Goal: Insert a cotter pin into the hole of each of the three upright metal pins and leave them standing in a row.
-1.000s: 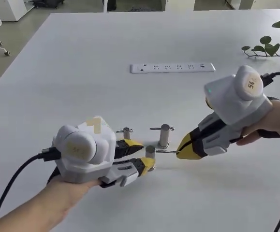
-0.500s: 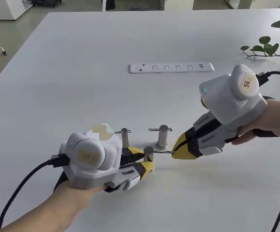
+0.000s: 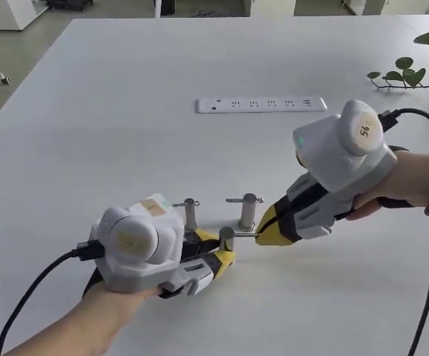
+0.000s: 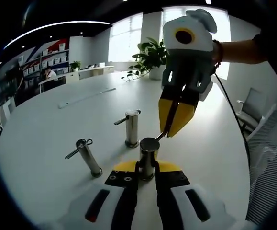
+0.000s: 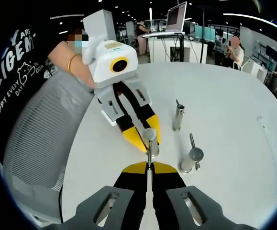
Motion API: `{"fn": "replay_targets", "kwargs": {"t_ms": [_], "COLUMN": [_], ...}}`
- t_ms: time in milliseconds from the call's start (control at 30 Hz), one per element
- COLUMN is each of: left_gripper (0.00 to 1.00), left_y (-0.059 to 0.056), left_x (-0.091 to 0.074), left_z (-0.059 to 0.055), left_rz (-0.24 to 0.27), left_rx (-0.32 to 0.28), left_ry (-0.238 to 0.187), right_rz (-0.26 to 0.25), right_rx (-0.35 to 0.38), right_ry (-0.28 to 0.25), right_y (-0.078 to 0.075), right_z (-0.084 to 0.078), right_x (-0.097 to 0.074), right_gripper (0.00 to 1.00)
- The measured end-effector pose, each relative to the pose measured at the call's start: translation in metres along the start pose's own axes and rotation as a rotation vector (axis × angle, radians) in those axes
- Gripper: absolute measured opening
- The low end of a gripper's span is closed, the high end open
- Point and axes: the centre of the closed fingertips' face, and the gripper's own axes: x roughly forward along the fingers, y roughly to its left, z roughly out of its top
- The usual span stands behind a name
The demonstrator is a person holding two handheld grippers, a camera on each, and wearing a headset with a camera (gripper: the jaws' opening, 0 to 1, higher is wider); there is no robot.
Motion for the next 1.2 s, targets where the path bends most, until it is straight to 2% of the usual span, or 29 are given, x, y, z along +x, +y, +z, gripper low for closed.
{"fn": "replay_targets", "kwargs": {"t_ms": [267, 433, 900, 1200], "left_gripper": [0.12, 0.12, 0.12, 0.12], "left_y": [0.0, 0.0, 0.0, 0.001], "left_x": [0.0, 0.001, 0.002, 0.003], "left_z": [-0.001, -0.001, 0.0, 0.0], "left_rz": [0.001, 0.007, 0.018, 0.024], "left_rx": [-0.01, -0.041, -0.048, -0.05], "left_ry": [-0.003, -0.013, -0.017, -0.017], "right_rz": [-0.005, -0.011, -0.029, -0.053], "right_rx": [-0.011, -0.022, -0.04, -0.013], "right_ry": [0.002, 0.006, 0.001, -0.007], "right_y": [-0.002, -0.004, -0.004, -0.007], "right_z": [0.004, 0.004, 0.013, 0.014], "right_x": [0.005, 0.006, 0.012, 0.009], "right_gripper": [0.0, 0.0, 0.0, 0.0]}}
